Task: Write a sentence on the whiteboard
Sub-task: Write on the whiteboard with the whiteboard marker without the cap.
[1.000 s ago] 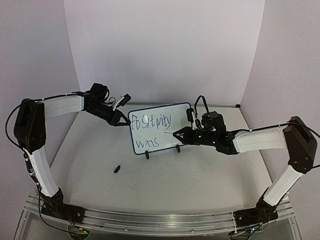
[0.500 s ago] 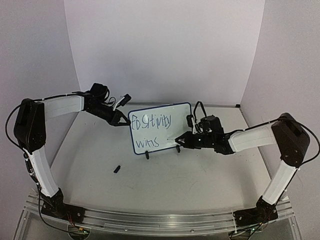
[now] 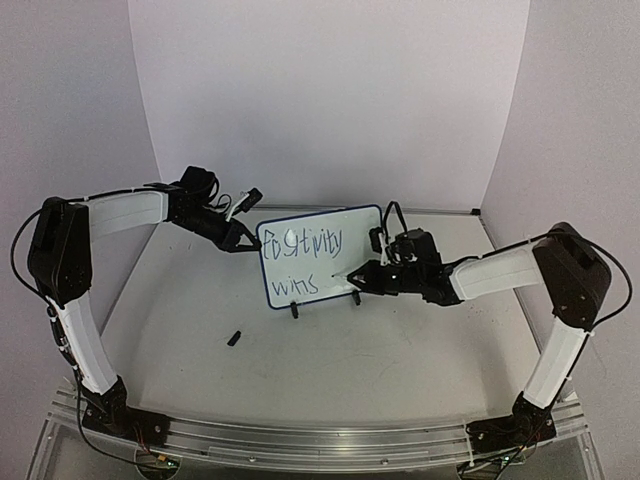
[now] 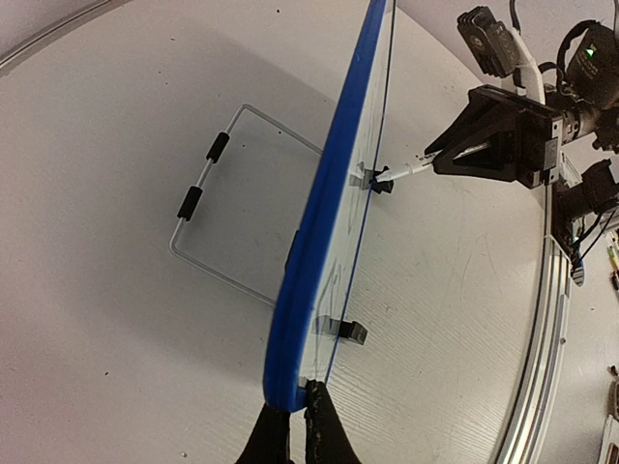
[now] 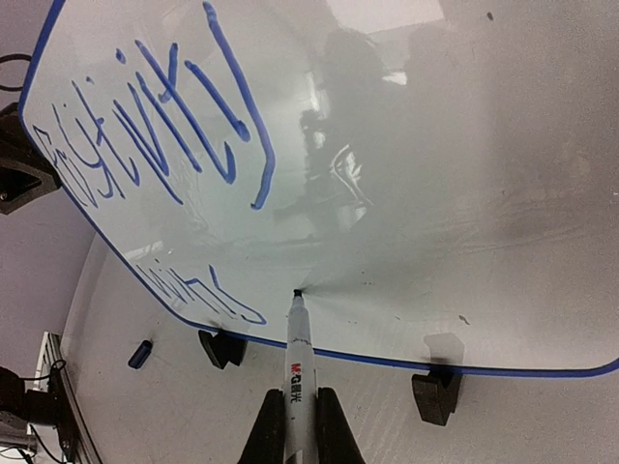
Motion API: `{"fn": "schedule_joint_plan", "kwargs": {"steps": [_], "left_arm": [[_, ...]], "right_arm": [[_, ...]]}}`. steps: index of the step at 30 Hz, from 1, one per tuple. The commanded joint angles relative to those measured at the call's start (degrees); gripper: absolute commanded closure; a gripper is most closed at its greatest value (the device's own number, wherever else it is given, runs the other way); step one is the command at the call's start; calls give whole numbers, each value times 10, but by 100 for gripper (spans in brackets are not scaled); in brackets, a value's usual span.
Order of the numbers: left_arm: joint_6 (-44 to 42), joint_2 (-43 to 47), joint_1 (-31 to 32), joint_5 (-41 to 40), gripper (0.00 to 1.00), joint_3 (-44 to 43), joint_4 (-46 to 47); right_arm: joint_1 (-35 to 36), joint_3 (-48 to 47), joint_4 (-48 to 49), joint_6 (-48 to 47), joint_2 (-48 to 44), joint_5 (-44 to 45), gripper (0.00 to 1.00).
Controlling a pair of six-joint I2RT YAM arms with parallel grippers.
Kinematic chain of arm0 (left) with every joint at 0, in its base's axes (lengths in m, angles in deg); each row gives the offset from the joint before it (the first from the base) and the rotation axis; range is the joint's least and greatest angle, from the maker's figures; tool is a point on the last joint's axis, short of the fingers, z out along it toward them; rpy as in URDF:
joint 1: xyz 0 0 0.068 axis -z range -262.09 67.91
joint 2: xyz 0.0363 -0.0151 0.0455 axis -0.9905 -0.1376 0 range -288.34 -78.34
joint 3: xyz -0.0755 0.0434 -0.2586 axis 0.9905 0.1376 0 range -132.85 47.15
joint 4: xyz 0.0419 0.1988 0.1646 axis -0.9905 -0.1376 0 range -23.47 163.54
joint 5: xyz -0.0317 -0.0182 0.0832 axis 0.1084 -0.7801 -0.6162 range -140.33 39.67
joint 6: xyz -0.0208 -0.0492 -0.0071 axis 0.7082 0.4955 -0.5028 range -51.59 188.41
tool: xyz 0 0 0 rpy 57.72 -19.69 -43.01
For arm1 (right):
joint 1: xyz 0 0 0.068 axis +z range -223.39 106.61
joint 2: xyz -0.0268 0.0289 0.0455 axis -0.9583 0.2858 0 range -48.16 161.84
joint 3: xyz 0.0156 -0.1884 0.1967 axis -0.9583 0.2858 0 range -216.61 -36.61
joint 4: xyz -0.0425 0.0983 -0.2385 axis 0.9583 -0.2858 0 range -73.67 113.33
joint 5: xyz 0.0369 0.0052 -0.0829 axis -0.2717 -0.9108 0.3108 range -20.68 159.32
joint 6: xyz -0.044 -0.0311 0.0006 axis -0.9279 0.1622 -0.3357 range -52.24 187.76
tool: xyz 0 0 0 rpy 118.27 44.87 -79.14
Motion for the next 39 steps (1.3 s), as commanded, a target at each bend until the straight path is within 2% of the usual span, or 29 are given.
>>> {"fn": "schedule_joint_plan", "kwargs": {"steps": [1,11,22,39], "left_arm": [[-25,14,6,-28,100,-14,-14],[-26,13,6,-27,100,-15,-14],[-25,12,6,-27,100,-15,-14],[-26,14,6,-28,100,-15,-15]], "right_arm": [[-3,-29,15,-4,17,0,100],[-2,-14,1,-6,39,-26,100],[-2,-4,-2,4,5,26,100],[-2,-23,-2,6,-15,31,100]]}}
